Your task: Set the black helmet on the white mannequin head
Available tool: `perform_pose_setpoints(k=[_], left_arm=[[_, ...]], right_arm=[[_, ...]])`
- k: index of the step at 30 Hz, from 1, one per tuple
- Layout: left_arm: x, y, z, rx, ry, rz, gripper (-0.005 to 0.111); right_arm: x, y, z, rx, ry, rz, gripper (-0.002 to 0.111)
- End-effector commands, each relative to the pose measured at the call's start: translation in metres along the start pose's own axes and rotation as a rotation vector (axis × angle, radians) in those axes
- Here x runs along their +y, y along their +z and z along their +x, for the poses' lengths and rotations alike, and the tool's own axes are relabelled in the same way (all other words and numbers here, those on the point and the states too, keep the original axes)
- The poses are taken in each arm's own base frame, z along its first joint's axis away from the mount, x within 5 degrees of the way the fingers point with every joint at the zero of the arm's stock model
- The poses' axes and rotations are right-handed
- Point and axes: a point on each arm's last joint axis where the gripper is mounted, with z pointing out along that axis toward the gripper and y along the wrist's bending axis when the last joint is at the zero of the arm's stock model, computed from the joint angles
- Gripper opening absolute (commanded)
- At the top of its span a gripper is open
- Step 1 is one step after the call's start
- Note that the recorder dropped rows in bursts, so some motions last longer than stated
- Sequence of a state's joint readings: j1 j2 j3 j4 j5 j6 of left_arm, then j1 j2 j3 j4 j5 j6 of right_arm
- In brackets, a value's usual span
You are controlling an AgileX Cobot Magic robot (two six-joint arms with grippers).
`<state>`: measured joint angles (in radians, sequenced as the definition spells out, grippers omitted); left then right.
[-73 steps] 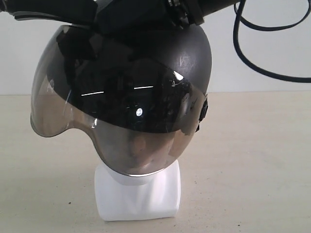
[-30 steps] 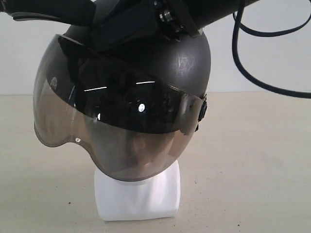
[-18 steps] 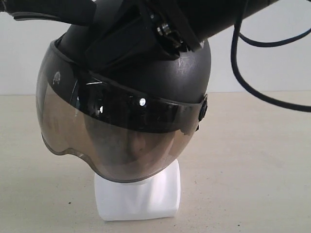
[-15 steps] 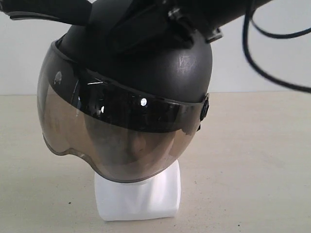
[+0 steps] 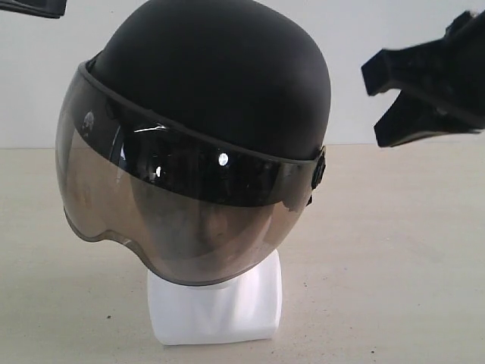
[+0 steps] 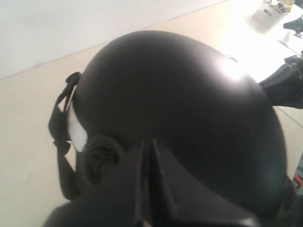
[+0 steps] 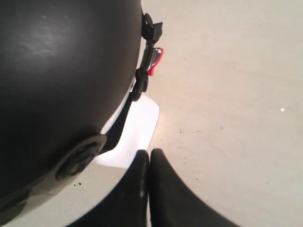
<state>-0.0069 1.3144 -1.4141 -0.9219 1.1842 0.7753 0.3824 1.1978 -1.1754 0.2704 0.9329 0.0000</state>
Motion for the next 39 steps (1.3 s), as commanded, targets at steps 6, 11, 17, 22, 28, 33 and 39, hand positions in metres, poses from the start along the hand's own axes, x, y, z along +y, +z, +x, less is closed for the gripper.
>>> perform_pose_setpoints(k=[6, 11, 17, 22, 28, 33, 39], left_arm=[[0.048, 0.034, 0.004, 0.093, -0.108, 0.006, 0.004], [0.058, 0.045, 0.009, 0.127, -0.143, 0.036, 0.004], [0.049, 0.053, 0.008, 0.140, -0.133, 0.069, 0.004], [0.047, 0.061, 0.018, 0.184, -0.160, 0.078, 0.004], [0.049, 0.067, 0.030, 0.218, -0.222, 0.084, 0.004], [0.048, 0.068, 0.036, 0.231, -0.260, 0.085, 0.004], [0.032, 0.052, 0.032, 0.197, -0.229, 0.075, 0.004]], right_arm=[[-0.006, 0.031, -0.003, -0.067, 0.057, -0.028, 0.000], [0.005, 0.035, -0.010, -0.116, 0.058, -0.161, 0.000], [0.009, 0.027, -0.022, -0.203, 0.041, -0.180, 0.000], [0.014, 0.018, -0.031, -0.246, 0.027, -0.200, 0.000], [0.016, 0.011, -0.038, -0.276, 0.013, -0.206, 0.000], [0.017, 0.009, -0.040, -0.286, -0.003, -0.207, 0.000], [0.016, 0.016, -0.042, -0.267, -0.004, -0.206, 0.000]])
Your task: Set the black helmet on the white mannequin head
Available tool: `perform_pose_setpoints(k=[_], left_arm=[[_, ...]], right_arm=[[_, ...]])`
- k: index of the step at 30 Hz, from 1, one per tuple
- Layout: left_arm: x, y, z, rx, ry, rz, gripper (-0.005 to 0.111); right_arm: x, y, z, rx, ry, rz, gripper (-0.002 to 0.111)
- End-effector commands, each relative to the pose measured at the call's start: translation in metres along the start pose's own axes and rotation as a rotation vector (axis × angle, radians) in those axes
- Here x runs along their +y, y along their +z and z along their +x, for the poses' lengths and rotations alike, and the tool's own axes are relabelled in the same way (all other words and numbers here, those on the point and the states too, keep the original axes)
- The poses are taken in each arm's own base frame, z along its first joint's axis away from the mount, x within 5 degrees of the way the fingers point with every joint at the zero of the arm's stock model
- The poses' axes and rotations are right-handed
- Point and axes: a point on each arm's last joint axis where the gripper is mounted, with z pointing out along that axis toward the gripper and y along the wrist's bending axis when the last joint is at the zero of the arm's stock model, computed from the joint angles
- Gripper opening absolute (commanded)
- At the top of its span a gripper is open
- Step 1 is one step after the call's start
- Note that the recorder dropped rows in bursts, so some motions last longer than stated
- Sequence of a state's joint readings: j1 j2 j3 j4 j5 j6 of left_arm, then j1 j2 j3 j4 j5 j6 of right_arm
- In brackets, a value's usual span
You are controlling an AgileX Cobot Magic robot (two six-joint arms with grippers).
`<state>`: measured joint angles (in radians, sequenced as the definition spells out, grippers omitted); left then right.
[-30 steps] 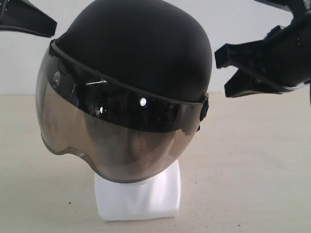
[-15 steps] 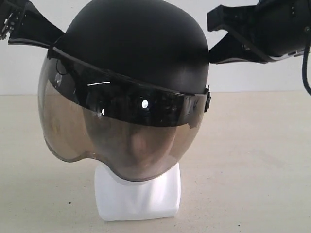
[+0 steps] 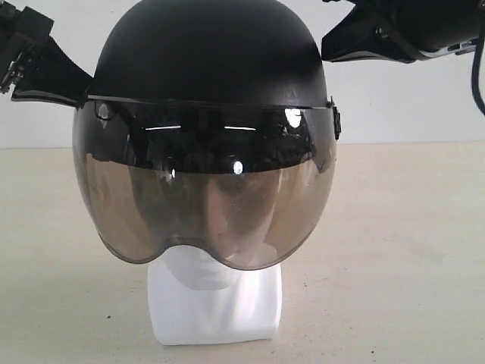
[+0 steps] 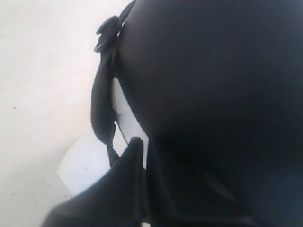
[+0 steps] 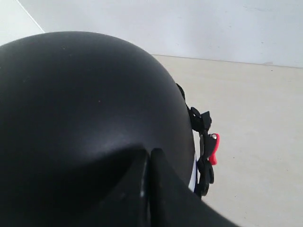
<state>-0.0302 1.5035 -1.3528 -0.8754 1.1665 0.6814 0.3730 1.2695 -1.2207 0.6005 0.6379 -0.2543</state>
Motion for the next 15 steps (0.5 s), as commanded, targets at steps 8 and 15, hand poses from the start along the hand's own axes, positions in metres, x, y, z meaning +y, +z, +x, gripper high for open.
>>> perform_pose_setpoints(k=[8, 15], left_arm=[[-0.041, -0.029, 0.008, -0.034, 0.024, 0.039, 0.004], [-0.043, -0.021, 0.022, 0.000, 0.001, 0.060, 0.004]], right_arm=[[0.005, 0.017, -0.002, 0.033, 0.010, -0.086, 0.000], [0.013, 0.010, -0.009, 0.038, -0.001, -0.134, 0.000]])
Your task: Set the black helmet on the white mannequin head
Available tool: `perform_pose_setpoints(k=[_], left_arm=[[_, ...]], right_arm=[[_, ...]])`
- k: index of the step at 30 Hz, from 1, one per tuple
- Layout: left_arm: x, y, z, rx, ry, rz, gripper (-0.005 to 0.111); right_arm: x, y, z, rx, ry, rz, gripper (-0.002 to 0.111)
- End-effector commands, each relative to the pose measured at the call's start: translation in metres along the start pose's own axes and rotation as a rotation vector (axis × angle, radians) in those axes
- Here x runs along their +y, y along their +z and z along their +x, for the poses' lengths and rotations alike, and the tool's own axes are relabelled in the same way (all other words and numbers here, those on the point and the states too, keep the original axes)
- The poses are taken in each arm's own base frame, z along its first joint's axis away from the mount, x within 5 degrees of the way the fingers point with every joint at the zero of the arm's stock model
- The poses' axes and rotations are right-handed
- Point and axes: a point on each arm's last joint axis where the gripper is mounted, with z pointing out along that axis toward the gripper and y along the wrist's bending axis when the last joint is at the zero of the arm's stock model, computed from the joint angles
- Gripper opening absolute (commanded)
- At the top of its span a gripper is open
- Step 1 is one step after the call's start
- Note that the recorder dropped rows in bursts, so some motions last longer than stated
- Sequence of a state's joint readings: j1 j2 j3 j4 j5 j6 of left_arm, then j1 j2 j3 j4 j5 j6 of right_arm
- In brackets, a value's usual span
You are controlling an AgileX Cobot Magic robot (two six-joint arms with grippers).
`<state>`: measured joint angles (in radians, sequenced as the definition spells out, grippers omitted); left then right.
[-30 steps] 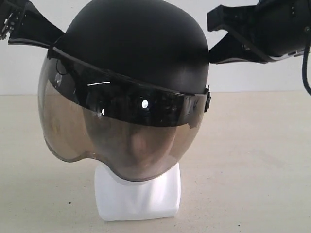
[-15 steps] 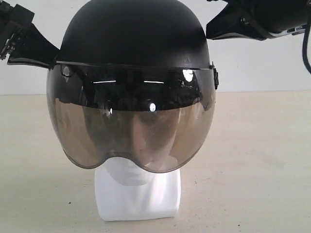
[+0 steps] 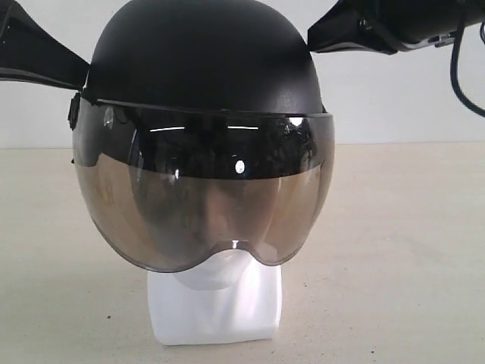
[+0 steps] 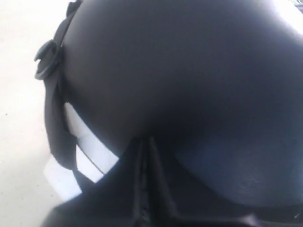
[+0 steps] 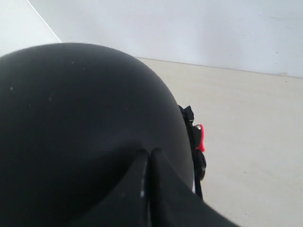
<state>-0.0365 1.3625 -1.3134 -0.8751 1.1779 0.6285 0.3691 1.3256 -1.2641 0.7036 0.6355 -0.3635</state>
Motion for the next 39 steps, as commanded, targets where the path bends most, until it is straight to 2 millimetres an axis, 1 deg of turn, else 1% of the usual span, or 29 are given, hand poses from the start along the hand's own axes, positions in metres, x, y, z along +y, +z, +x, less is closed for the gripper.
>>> perform_pose_setpoints(k=[1, 7, 9, 14, 19, 23, 27, 30, 36, 38, 39], left_arm=[[-0.009, 0.010, 0.014, 0.067, -0.025, 0.072, 0.004], [-0.013, 0.023, 0.024, 0.118, -0.023, 0.105, 0.004], [-0.012, 0.024, 0.026, 0.124, -0.029, 0.106, 0.004], [-0.014, 0.022, 0.026, 0.119, -0.024, 0.105, 0.004], [-0.019, 0.017, 0.027, 0.109, -0.004, 0.095, 0.004], [-0.023, 0.008, 0.029, 0.111, 0.042, 0.052, 0.004], [-0.032, -0.001, 0.030, 0.086, 0.066, 0.048, 0.004], [-0.033, -0.008, 0.031, 0.067, 0.072, 0.035, 0.004], [-0.030, -0.020, 0.031, 0.035, 0.067, -0.009, 0.004], [-0.027, -0.023, 0.031, 0.024, 0.052, -0.024, 0.004], [-0.025, -0.026, 0.031, 0.014, 0.044, -0.034, 0.004]], right_arm=[[0.013, -0.003, -0.001, 0.056, 0.019, -0.089, 0.000], [0.021, -0.005, 0.003, 0.109, 0.034, -0.145, 0.000], [0.029, -0.004, 0.006, 0.127, 0.029, -0.168, 0.000], [0.050, 0.001, 0.014, 0.160, -0.017, -0.205, 0.000], [0.051, 0.001, 0.015, 0.158, -0.025, -0.176, 0.000], [0.054, -0.012, 0.010, 0.108, -0.042, -0.174, 0.000], [0.061, -0.032, 0.001, 0.043, -0.071, -0.171, 0.000], [0.065, -0.045, -0.007, 0.001, -0.085, -0.154, 0.000], [0.070, -0.058, -0.017, -0.023, -0.113, -0.145, 0.000], [0.066, -0.061, -0.021, -0.039, -0.108, -0.107, 0.000], [0.057, -0.069, -0.029, -0.052, -0.083, -0.055, 0.000]])
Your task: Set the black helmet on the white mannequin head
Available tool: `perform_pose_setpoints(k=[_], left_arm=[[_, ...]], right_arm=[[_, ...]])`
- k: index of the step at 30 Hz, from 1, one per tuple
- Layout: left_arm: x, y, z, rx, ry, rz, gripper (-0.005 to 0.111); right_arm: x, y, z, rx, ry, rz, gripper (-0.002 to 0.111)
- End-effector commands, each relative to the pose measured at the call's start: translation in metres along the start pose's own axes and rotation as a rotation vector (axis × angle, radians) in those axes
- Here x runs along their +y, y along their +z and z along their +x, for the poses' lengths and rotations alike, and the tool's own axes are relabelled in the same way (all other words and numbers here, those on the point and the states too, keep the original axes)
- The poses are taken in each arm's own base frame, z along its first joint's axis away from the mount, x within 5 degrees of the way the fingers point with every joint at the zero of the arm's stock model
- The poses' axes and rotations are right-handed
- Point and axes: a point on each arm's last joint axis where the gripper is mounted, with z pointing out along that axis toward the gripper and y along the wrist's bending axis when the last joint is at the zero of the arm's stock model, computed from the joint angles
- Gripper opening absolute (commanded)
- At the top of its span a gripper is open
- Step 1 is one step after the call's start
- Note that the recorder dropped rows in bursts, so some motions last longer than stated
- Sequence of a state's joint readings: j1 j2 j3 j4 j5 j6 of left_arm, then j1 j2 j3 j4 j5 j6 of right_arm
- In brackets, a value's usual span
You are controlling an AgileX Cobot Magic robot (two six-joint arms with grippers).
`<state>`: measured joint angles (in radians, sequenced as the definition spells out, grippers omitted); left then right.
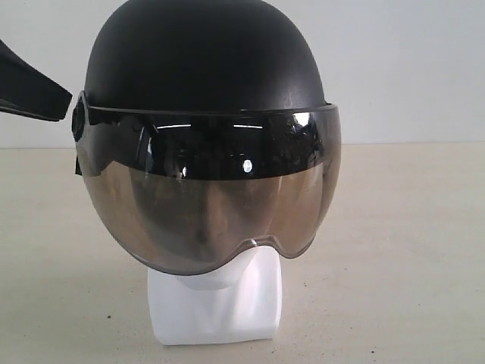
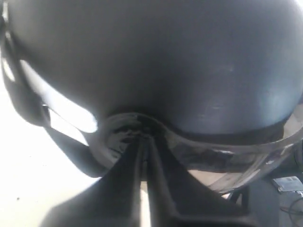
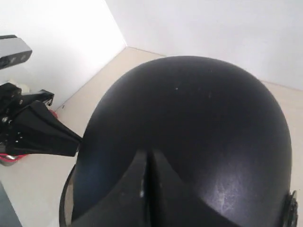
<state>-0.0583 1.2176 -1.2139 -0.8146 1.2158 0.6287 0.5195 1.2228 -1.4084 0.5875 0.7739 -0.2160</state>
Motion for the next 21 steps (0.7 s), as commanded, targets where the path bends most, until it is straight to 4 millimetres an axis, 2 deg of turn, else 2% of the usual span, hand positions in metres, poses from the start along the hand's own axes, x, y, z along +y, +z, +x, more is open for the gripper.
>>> perform_pose_setpoints(k=[1, 3, 4, 7, 10, 13, 15, 18, 21], left_arm=[[0.004, -0.010, 0.001, -0.032, -0.029, -0.025, 0.004], [0.008, -0.013, 0.001, -0.046, -0.047, -0.036, 0.004], [0.011, -0.015, 0.001, -0.054, -0.072, -0.046, 0.004], [0.027, -0.020, -0.001, -0.103, -0.189, -0.096, 0.004], [0.068, -0.007, -0.002, -0.087, -0.340, -0.063, 0.004], [0.105, 0.016, -0.005, -0.107, -0.464, 0.031, 0.004], [0.132, 0.040, 0.000, -0.076, -0.542, 0.087, 0.004], [0.156, 0.062, 0.002, -0.071, -0.587, 0.132, 0.004], [0.170, 0.076, 0.001, -0.098, -0.580, 0.210, 0.004]], right_arm=[[-0.015, -0.023, -0.016, -0.040, 0.013, 0.115, 0.000], [-0.037, -0.040, -0.022, -0.041, 0.041, 0.207, 0.000], [-0.055, -0.050, -0.024, -0.044, 0.053, 0.278, 0.000], [-0.094, -0.057, -0.023, -0.017, 0.126, 0.305, 0.000], [-0.152, -0.029, -0.016, 0.046, 0.251, 0.150, 0.000], [-0.214, 0.014, 0.006, 0.131, 0.328, 0.136, 0.000], [-0.242, 0.048, 0.025, 0.166, 0.383, -0.003, 0.000], [-0.267, 0.075, 0.048, 0.199, 0.437, -0.105, 0.000], [-0.279, 0.094, 0.062, 0.196, 0.479, -0.180, 0.000]])
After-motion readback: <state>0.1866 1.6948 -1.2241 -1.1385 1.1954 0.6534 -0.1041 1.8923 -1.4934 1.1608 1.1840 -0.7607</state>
